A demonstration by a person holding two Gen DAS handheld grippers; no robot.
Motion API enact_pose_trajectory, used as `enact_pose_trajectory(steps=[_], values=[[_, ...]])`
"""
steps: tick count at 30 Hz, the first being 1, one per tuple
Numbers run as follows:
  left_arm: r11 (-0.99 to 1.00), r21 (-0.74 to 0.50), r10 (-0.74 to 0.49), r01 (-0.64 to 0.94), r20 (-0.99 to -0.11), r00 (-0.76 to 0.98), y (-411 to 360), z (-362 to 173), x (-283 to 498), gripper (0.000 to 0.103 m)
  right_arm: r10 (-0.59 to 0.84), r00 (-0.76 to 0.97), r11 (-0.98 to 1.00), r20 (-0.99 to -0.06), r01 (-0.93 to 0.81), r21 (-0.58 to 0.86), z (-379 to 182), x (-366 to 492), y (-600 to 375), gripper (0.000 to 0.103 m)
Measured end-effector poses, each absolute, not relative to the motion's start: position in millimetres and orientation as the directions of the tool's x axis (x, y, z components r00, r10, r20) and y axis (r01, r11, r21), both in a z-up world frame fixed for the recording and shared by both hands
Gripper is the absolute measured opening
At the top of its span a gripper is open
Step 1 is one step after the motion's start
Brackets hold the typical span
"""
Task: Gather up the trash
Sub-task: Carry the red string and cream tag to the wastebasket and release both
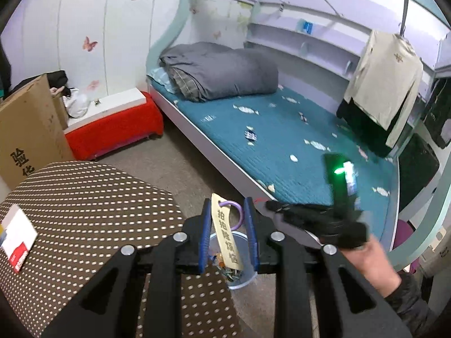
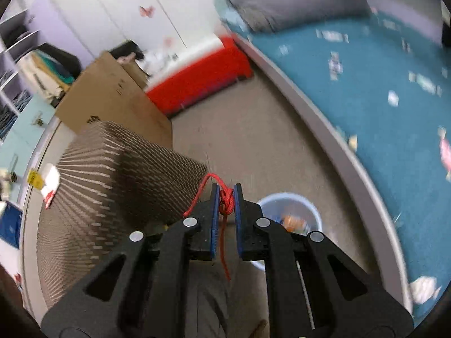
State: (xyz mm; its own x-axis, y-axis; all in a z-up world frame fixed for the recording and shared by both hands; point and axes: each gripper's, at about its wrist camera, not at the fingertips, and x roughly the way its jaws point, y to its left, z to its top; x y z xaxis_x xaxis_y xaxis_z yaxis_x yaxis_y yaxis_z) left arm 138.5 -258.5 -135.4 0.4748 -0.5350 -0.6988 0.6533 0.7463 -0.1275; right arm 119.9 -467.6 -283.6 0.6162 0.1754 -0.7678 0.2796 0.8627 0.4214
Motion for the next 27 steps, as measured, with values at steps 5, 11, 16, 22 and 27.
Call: enact_pose_trajectory(steps=[5, 11, 16, 22, 27], values=[[0.734, -0.119, -0.509, 0.669, -0.748, 0.426, -290.7, -162.7, 150.9, 0.022, 0.235, 0.530, 0.814, -0.815, 0.351, 0.463, -339.3, 139.8, -479.9, 0.046], [0.711, -0.106, -0.467, 0.696, -0.810, 0.354, -327.7, -201.7, 165.1, 0.022, 0.201, 0.572, 0.748, -0.795, 0.434, 0.502, -339.5, 117.2, -511.0, 0.080], [0.694, -0.116, -0.446, 0.710, -0.844, 0.298, -353.7, -230.6, 174.9, 0.022, 0.140, 0.631, 0.733, -0.763, 0.452, 0.509, -312.3, 91.0, -534.6, 0.085], [0.695, -0.106, -0.413, 0.711, -0.868, 0.274, -374.1, -250.6, 188.6, 0.071, 0.097, 0.681, 0.724, -0.726, 0.452, 0.521, -287.2, 71.8, -547.0, 0.091], [0.724, -0.090, -0.424, 0.684, -0.840, 0.338, -360.3, -236.5, 186.1, 0.094, 0.079, 0.678, 0.714, -0.730, 0.473, 0.516, -286.9, 67.5, -542.3, 0.096]])
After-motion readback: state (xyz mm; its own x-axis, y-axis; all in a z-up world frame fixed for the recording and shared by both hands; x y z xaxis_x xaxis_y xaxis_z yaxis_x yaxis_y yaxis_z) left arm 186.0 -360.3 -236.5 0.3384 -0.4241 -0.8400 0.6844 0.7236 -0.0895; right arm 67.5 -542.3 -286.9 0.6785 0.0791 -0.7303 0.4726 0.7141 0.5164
